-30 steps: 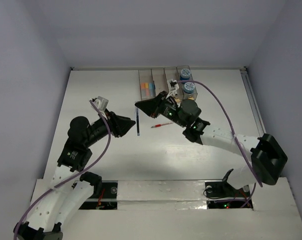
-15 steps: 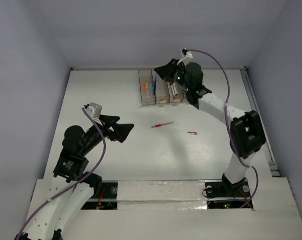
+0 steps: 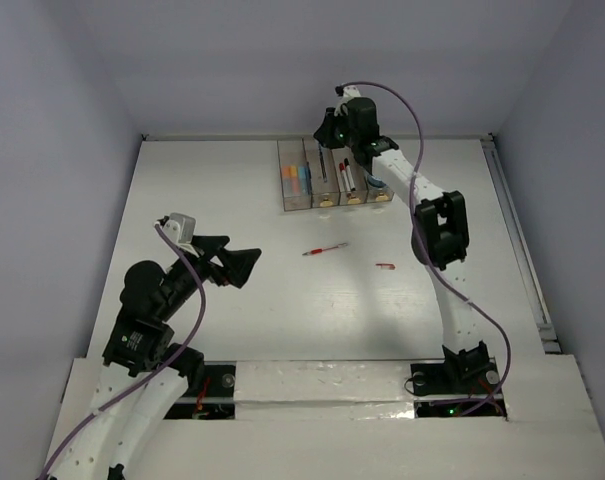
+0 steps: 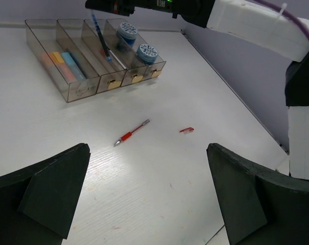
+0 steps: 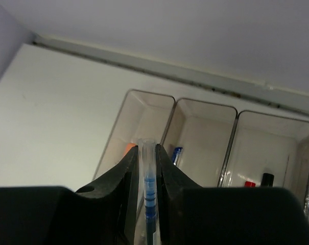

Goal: Sort the stationery into containers
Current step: Place the pen in the storage box, then pick up the pen from the center of the board.

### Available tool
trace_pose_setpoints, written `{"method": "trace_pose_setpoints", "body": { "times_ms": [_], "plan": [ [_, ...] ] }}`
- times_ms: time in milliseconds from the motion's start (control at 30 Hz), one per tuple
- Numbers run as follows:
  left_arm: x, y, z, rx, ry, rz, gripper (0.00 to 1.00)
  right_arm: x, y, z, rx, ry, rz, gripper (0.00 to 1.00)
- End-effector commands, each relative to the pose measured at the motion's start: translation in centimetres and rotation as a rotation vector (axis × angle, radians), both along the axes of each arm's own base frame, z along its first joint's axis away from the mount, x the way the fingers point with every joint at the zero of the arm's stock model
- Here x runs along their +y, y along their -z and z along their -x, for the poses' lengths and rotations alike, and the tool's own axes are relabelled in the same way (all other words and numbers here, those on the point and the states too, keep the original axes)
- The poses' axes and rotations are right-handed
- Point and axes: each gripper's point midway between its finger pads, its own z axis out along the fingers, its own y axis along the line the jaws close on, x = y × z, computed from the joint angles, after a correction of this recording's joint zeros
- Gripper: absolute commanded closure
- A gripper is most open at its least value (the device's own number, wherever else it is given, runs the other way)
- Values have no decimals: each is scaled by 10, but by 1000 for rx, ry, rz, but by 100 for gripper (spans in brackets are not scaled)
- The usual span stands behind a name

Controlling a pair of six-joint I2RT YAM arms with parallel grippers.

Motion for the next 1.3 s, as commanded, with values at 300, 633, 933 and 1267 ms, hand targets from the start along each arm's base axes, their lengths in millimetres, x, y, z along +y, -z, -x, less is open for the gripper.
{"method": "trace_pose_setpoints", "body": {
  "times_ms": [300,633,933,1267],
  "plan": [
    [1,3,-7,2,-18,-5,1,-5,20,-13,62,18,70,38],
    [15,-7,-5,-32,-96,16,1,-11,-62,99,-53,-283,161,36],
    [17,-8,-5,-35,-104,22,1,-35,31,246,111,-455,387,28],
    [22,-10,-5,-36,-134,31,1,-8,112,276,276,-603,702,8]
  ]
}}
